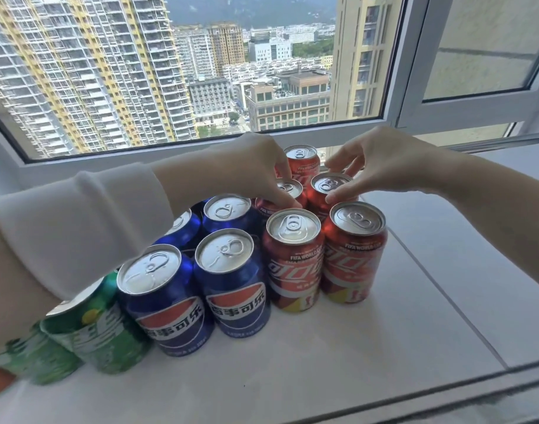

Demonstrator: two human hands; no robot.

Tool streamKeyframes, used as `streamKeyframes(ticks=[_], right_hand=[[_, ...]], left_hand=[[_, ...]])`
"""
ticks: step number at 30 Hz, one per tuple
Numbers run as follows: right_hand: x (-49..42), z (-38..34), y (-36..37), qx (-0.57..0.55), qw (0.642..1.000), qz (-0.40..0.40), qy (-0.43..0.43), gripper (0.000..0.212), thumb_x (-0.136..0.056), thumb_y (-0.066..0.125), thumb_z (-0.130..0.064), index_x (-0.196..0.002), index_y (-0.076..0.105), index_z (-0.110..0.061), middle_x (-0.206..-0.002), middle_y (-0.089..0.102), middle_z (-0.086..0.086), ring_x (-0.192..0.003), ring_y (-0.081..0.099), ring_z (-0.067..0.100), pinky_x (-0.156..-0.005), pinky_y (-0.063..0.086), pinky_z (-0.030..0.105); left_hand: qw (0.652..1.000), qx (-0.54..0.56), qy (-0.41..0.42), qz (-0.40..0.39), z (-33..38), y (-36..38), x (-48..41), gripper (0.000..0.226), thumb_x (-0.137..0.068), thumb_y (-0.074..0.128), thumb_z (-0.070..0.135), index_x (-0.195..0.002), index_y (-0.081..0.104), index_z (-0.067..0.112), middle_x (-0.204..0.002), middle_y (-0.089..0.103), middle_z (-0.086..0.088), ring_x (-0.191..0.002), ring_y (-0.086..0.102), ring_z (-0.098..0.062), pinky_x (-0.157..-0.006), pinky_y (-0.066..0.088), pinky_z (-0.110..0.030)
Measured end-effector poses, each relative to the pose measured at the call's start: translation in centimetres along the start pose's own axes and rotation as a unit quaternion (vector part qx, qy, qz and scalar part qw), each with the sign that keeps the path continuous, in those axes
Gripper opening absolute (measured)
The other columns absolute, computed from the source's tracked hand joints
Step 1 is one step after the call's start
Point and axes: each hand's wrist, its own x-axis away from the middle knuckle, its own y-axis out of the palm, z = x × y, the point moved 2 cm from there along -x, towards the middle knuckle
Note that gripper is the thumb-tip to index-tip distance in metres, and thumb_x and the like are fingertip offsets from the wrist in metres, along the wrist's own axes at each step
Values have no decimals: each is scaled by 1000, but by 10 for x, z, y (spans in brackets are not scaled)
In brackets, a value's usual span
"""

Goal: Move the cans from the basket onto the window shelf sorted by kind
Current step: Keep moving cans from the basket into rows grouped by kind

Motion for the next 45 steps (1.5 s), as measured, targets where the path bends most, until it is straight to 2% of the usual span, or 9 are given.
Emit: streamKeyframes(ticks=[5,9,11,17,21,28,35,40,45], right_hand=[[-7,-2,-4,-15,999,-35,9,75,-52,72,-55,-115,64,-17,-99,67,-9,-92,63,9,-70,45,16],[-30,-2,-10,-35,997,65,3,60,-71,70,-46,-118,60,-9,-113,65,3,-96,59,13,-70,41,14],[-44,-3,-4,-15,998,62,10,59,-75,70,-41,-121,57,-7,-120,62,6,-104,58,16,-80,41,19],[-74,-6,13,16,999,11,25,68,-73,74,-38,-128,52,-5,-130,56,6,-117,53,19,-87,36,19],[-79,-5,18,19,999,21,25,66,-72,76,-35,-127,53,-7,-127,58,4,-112,55,17,-83,35,17],[-77,1,14,-38,997,46,53,57,-64,84,-27,-114,64,-8,-112,65,2,-91,55,10,-79,41,18],[-67,0,8,-47,996,29,65,56,-62,85,-24,-112,63,-10,-97,62,-3,-90,57,12,-74,41,19],[-63,-2,5,-31,997,4,65,56,-60,86,-25,-110,65,-12,-82,59,-12,-80,57,6,-58,37,11],[-64,-2,3,-17,998,-12,56,62,-60,86,-23,-116,63,-10,-105,66,-1,-89,58,10,-59,38,9]], left_hand=[[1000,-10,2,-21,-4,2,-1,55,-70,68,55,-115,59,25,-105,59,6,-94,56,-13,-80,42,-26],[999,47,-5,-11,-15,-12,-8,49,-70,64,53,-108,61,23,-99,64,6,-91,62,-12,-89,49,-32],[998,52,-2,26,-26,-16,-19,42,-76,63,46,-108,60,19,-105,65,1,-89,60,-12,-90,49,-30],[999,-29,-40,10,-43,-2,-49,67,-81,63,44,-136,41,14,-138,47,-5,-123,45,-22,-105,34,-33],[999,-13,-49,-8,-51,2,-58,62,-78,67,44,-129,51,14,-128,56,-6,-113,53,-22,-101,42,-36],[999,21,-32,13,-53,-3,-55,53,-74,70,46,-117,63,16,-118,61,-1,-101,55,-16,-86,44,-28],[999,29,-14,19,-42,-1,-48,54,-74,70,47,-116,64,15,-117,62,-1,-103,56,-16,-91,45,-31],[999,27,-18,15,-38,-1,-45,54,-74,70,47,-116,64,14,-117,62,-2,-103,58,-19,-95,47,-37],[999,19,-24,18,-37,0,-46,54,-75,70,47,-117,64,13,-117,63,-3,-100,60,-20,-93,48,-37]])
